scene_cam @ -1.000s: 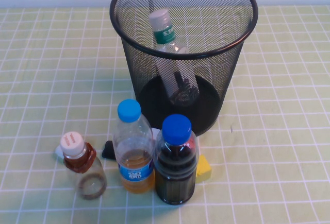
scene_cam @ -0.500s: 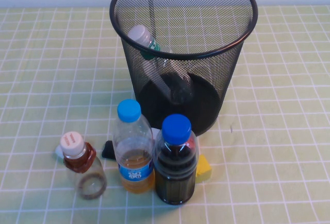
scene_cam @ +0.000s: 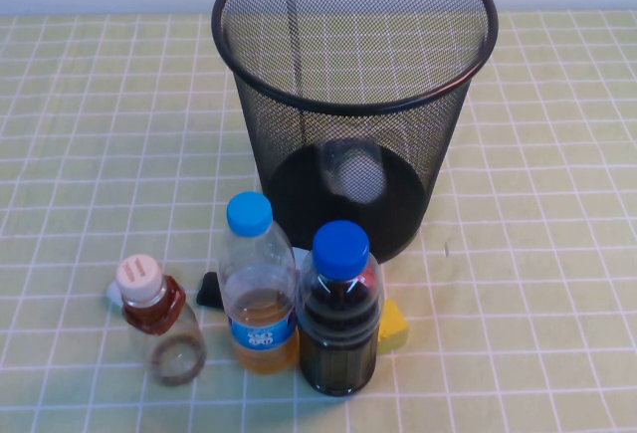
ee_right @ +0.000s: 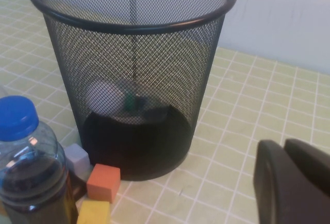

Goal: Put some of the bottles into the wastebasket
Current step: Pick up a bottle from the table with left arm

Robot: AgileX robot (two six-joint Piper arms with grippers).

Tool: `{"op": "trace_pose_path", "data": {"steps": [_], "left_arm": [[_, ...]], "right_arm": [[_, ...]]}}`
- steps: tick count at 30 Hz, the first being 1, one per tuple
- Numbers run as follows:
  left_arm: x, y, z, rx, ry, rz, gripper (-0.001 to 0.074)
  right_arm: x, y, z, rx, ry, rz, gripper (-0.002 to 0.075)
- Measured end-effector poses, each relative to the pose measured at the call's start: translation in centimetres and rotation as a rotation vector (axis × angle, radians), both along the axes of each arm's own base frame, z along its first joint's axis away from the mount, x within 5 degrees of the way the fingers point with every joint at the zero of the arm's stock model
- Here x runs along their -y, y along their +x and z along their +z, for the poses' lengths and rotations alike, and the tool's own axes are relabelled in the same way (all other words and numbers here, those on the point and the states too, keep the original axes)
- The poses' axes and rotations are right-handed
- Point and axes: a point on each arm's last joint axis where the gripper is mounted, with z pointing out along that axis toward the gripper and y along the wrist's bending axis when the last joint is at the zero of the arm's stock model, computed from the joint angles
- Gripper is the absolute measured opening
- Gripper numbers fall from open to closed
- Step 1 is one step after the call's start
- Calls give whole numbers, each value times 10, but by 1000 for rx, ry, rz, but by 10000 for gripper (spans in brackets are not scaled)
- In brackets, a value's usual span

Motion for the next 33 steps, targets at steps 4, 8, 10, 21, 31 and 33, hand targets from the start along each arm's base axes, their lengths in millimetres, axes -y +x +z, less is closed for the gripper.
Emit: {"op": "trace_pose_path", "data": {"steps": [4, 8, 10, 21, 31, 33], "left_arm": [[0, 0, 0, 0, 0, 0, -1], [0, 0, 0, 0, 0, 0, -1], [0, 0, 0, 0, 0, 0, -1], [0, 0, 0, 0, 0, 0, -1], [0, 0, 0, 0, 0, 0, -1], [0, 0, 0, 0, 0, 0, -1]], "right_arm": [[0, 1, -4, -16, -8, -1, -6], [0, 1, -5, -18, -10, -1, -6], [-1, 2, -9, -28, -15, -1, -6], [10, -11, -41, -68, -1, -41, -7], [38, -40, -44, 11, 100, -309, -7], [39, -43, -51, 11, 123, -329, -7]]}}
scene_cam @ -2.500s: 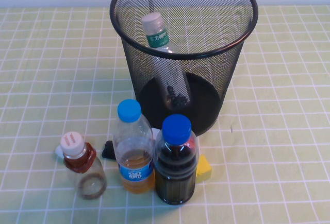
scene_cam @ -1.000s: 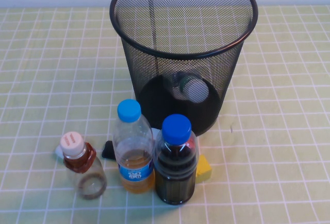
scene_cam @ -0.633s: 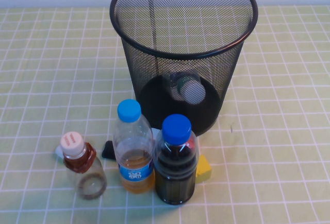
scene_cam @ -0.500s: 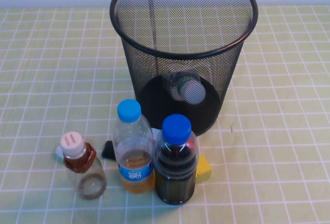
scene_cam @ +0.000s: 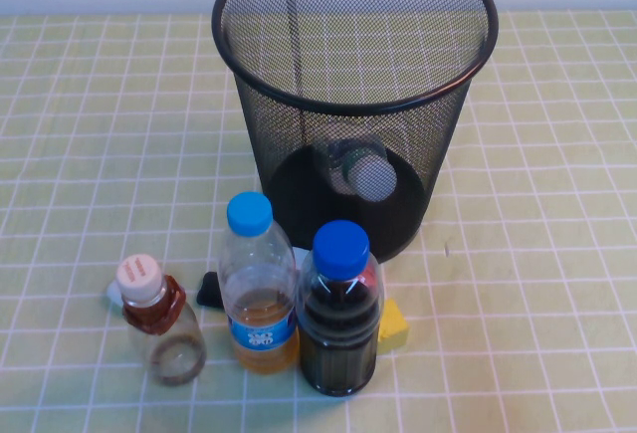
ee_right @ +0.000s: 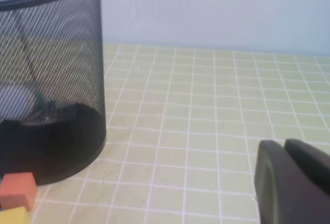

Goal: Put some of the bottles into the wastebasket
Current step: Pick up a bottle from the table with left arm

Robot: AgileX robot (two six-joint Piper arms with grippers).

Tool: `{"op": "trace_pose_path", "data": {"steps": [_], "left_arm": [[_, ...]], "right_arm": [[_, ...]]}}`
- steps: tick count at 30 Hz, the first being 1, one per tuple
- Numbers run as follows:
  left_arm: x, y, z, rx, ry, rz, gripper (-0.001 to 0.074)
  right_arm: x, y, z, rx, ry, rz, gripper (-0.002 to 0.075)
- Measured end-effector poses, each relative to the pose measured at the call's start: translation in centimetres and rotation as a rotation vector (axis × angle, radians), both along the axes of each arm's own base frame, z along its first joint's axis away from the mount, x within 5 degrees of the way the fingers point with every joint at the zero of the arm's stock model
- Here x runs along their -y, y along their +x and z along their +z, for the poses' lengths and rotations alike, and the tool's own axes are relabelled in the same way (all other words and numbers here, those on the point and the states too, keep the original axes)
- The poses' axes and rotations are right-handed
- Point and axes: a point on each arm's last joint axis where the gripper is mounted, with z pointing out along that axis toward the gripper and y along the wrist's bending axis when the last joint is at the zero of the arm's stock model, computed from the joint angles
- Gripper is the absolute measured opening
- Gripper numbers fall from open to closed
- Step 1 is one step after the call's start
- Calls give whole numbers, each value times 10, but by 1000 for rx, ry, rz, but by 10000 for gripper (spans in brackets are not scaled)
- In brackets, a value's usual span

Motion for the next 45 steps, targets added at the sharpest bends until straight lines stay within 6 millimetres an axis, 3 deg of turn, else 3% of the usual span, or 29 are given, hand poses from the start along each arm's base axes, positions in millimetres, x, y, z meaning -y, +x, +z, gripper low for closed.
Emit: {"op": "trace_pose_path", "data": {"steps": [10, 18, 25, 33, 45], "left_arm": [[0, 0, 0, 0, 0, 0, -1], [0, 0, 0, 0, 0, 0, -1], [0, 0, 0, 0, 0, 0, -1], [0, 0, 0, 0, 0, 0, -1], [0, 0, 0, 0, 0, 0, -1]], "right_arm": [[5, -3, -34, -34, -34, -78, -7], [5, -1, -79, -114, -47, -77, -7], [4, -2, -96, -74, -45, -73, -7], [3, 5, -131, -137, -54, -66, -7], [3, 5, -135, -137, -53, -65, -7]]}}
